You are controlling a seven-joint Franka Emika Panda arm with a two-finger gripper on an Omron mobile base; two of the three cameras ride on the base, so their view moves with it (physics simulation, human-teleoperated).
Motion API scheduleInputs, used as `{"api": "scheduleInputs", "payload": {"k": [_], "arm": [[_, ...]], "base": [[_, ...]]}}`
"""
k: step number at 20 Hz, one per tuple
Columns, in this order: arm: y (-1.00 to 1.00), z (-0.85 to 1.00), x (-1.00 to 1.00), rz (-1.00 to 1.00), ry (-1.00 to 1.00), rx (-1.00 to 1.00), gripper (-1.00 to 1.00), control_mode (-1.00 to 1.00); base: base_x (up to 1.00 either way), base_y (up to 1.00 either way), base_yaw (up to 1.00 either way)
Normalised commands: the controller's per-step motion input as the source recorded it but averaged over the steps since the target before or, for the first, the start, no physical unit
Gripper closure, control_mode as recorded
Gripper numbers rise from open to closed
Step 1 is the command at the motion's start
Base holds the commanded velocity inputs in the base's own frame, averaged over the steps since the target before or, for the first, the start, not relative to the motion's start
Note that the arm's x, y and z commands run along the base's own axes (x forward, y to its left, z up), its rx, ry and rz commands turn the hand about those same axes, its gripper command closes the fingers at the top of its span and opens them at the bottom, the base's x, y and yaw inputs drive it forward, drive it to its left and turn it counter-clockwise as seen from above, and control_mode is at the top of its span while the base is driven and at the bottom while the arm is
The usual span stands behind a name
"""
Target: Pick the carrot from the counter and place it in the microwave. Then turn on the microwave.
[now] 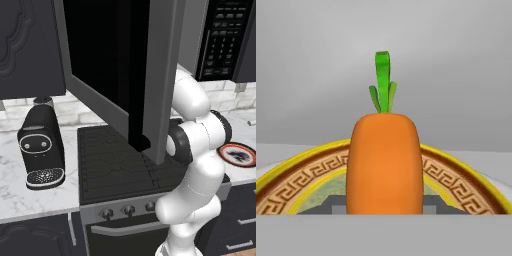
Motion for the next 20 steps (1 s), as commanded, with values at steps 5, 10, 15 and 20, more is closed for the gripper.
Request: {"api": "scheduleInputs", "payload": {"k": [5, 10, 15, 20], "arm": [[0.00, -0.20, 0.15, 0.00, 0.00, 0.00, 1.00, -1.00], [0.00, -0.14, 0.16, 0.00, 0.00, 0.00, 1.00, -1.00], [0.00, -0.03, 0.20, 0.00, 0.00, 0.00, 1.00, -1.00], [0.00, 0.00, 0.08, 0.00, 0.02, 0.00, 1.00, -1.00]], "base": [[0.00, 0.00, 0.00], [0.00, 0.00, 0.00], [0.00, 0.00, 0.00], [0.00, 0.00, 0.00]]}}
